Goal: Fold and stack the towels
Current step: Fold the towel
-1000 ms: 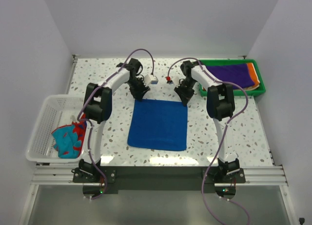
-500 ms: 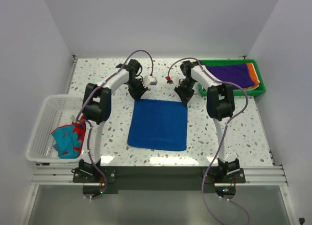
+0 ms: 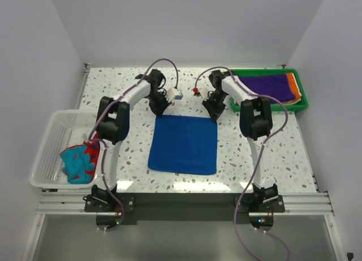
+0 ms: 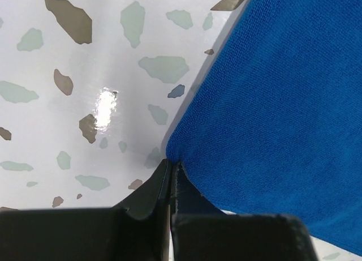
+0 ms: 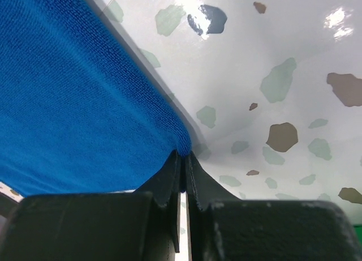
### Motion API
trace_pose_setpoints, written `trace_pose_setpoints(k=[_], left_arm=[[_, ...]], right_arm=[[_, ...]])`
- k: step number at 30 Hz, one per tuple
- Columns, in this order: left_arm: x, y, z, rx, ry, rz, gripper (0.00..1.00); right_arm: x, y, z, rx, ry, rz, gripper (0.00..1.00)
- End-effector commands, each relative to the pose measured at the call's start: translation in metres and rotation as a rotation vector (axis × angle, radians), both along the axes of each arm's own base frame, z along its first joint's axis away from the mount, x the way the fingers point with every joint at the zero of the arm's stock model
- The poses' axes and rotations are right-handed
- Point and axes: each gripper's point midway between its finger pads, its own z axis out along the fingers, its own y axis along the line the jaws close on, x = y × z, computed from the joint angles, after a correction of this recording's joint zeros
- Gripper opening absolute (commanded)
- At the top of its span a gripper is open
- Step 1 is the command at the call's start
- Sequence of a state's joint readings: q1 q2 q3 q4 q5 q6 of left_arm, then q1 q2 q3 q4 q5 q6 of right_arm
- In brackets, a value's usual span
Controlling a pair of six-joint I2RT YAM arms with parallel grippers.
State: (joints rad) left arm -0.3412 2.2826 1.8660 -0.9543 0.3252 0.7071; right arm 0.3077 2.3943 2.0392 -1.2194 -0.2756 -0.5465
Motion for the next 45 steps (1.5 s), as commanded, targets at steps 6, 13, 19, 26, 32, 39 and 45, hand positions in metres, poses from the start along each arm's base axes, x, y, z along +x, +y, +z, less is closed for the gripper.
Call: trace_pose_setpoints(k=[6, 13, 19, 26, 32, 39, 45], left_arm=[[0.04, 0.026, 0.011, 0.021, -0.147, 0.134, 0.0], [0.059, 0.032, 0.031, 0.019, -0.277, 0.219, 0.0], [0.051, 0.032, 0.075, -0.071, -0.394, 0.338, 0.0], [0.007, 0.03, 0.088, -0.118, -0.368, 0.47, 0.0], [-0.038, 0.025, 0.088, -0.113, -0.326, 0.56, 0.0], [-0.105, 0.026, 0.062, -0.111, -0.172, 0.646, 0.0], [-0.133, 0.029, 0.066, -0.14, -0.134, 0.706, 0.0]], right_arm=[[0.061, 0.009, 0.032, 0.001, -0.323, -0.074, 0.0], [0.081, 0.009, 0.068, -0.02, -0.51, -0.096, 0.0], [0.073, 0.008, 0.082, -0.048, -0.6, -0.099, 0.0], [0.046, 0.013, 0.102, -0.024, -0.667, -0.123, 0.01], [0.012, 0.005, 0.109, -0.05, -0.665, -0.148, 0.03], [-0.036, -0.006, 0.111, -0.031, -0.577, -0.202, 0.05], [-0.076, -0.014, 0.096, -0.04, -0.469, -0.293, 0.06]])
